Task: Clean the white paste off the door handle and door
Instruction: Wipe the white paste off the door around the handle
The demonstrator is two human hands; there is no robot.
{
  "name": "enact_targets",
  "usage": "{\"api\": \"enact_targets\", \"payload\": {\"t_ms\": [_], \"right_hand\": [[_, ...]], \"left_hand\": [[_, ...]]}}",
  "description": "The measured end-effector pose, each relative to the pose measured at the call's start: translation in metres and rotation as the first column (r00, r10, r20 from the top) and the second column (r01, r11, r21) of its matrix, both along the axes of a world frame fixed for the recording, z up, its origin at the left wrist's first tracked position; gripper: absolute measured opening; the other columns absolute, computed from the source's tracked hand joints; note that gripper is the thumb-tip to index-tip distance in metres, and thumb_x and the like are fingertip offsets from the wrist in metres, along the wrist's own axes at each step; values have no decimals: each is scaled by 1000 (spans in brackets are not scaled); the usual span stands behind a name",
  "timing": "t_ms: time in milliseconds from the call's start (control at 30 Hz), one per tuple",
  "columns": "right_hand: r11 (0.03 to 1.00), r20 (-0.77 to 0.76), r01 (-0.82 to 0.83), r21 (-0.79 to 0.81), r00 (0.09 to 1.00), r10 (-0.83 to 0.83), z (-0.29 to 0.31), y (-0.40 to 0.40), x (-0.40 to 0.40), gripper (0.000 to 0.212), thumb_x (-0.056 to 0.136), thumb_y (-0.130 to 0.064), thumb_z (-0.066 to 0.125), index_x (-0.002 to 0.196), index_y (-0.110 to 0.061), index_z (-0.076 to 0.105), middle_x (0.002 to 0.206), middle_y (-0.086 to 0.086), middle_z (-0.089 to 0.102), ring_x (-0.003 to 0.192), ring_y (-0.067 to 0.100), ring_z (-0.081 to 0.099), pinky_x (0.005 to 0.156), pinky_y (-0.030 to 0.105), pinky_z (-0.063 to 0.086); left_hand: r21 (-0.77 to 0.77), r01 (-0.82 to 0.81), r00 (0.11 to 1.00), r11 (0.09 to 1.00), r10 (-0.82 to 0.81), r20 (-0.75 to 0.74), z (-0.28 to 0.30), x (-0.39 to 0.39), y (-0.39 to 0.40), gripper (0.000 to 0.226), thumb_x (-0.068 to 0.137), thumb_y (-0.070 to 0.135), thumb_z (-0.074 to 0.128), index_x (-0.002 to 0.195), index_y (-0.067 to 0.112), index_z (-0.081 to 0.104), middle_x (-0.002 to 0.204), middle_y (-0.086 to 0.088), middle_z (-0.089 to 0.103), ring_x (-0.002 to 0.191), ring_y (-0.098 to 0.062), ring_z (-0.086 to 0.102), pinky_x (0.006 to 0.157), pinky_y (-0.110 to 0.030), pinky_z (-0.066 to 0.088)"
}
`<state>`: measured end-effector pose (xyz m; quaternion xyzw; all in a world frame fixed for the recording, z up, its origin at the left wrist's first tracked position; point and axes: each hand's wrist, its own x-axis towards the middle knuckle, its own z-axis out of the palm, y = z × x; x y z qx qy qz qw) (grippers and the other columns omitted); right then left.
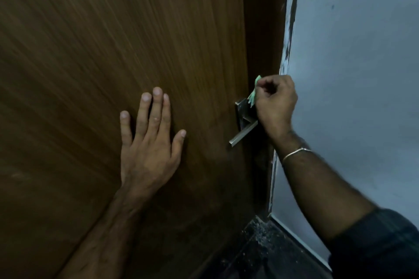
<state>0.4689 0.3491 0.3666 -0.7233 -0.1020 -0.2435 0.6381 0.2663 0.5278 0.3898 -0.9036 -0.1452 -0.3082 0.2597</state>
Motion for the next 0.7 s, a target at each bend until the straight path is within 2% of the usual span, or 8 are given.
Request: {"api": "enact_targets", "payload": {"t_ms": [133,267,367,433,533,567,667,700], "right_hand": [[975,-11,-139,-172,990,139,-11,16,-8,13,89,-4,65,100,-9,68,109,0,57,91,2,56,77,3,48],[964,-49,-179,-195,984,173,-16,25,-9,18,92,-6,64,109,-6,68,117,4,59,102,8,58,91,17,52],[930,-72,-235,-283,972,224,-22,23,-9,23,91,-7,65,114,-8,67,121,2,59,109,10,58,97,20,50],[917,-104,-244,-316,969,222,-23,20,-6,25,91,-7,65,116,-9,68,124,2,61,111,10,58,96,17,47],[940,-159,-199,-276,974,159,-21,22,-6,23,91,-5,64,113,-9,70,124,2,63,108,7,58,84,4,41],[935,-145,-201,-292,976,164,-21,23,-8,23,92,-4,63,112,-9,70,123,2,63,108,7,58,85,5,43],[868,-66,-258,-425,965,255,-23,22,-10,22,93,-4,59,112,-6,70,121,5,62,111,14,58,99,23,48],[871,-68,-261,-417,964,256,-22,20,-8,21,94,-4,58,111,-6,70,121,5,63,110,15,59,100,24,48]], "left_hand": [[-9,-2,1000,1000,2,7,-1,2,-1,80,98,52,35,161,9,11,170,-6,-4,157,-23,-4,122,-48,-16],[-1,2,1000,1000,-2,5,0,0,-2,79,99,51,35,161,8,11,170,-6,-3,157,-23,-1,122,-48,-14],[-9,-2,1000,1000,2,0,0,1,-3,80,98,51,34,161,8,11,170,-6,-3,157,-23,-3,122,-49,-15],[-22,-8,1000,1000,8,-1,1,2,-4,80,98,51,34,161,8,11,170,-6,-5,157,-23,-4,121,-48,-16],[-37,-7,1000,999,7,-12,2,0,-6,79,98,50,35,161,7,11,170,-6,-6,156,-22,-7,121,-48,-17],[-43,-9,1000,999,9,-14,2,0,-7,79,99,50,35,161,7,11,170,-6,-6,156,-22,-8,121,-49,-16],[-46,-21,1000,999,20,-20,2,-1,-8,80,98,50,36,161,6,12,170,-7,-5,156,-22,-10,121,-49,-16],[-48,-21,1000,999,20,-19,2,-1,-8,80,98,50,36,160,6,12,170,-7,-5,156,-22,-9,122,-49,-15]]}}
